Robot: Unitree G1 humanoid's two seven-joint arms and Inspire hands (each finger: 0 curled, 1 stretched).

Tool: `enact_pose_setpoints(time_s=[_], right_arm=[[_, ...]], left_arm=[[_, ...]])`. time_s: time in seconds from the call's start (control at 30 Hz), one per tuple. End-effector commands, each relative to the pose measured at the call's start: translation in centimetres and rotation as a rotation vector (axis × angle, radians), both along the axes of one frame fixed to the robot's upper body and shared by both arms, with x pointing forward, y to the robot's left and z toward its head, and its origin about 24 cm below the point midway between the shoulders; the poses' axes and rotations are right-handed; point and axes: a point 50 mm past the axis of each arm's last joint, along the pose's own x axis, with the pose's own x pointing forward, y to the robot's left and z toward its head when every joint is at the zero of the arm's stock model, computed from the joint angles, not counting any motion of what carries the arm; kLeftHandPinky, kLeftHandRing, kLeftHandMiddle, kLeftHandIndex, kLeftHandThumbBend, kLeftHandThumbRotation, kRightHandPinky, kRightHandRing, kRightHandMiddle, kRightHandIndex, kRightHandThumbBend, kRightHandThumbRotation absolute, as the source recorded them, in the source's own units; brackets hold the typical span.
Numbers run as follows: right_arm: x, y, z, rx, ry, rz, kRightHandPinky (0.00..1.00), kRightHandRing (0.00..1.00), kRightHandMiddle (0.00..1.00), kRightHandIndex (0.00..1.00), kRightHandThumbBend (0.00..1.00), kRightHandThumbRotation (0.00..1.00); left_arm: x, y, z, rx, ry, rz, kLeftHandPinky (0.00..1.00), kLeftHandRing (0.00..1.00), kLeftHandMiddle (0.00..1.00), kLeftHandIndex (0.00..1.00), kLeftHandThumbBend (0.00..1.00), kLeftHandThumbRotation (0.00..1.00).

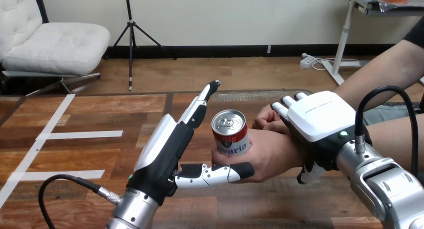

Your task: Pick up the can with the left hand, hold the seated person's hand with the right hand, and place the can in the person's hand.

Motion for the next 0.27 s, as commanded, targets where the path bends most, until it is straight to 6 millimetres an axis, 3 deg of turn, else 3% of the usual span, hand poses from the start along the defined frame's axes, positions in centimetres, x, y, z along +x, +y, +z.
enact_pose_setpoints(time_s=[0.0, 0.23], right_arm=[[0.97, 0.51, 1.89, 0.009, -0.089, 0.015, 0.94, 0.98, 0.99, 0.97, 0.87, 0.19], [0.91, 0.49, 1.90, 0.022, -0.092, 0.016, 0.96, 0.99, 0.99, 0.98, 0.88, 0.19]], left_arm=[[1.06, -0.26, 1.94, 0.006, -0.100, -0.014, 1.00, 1.00, 1.00, 1.00, 1.00, 0.55], [1.08, -0.23, 1.89, 0.005, -0.097, -0.015, 1.00, 1.00, 1.00, 1.00, 1.00, 0.55]])
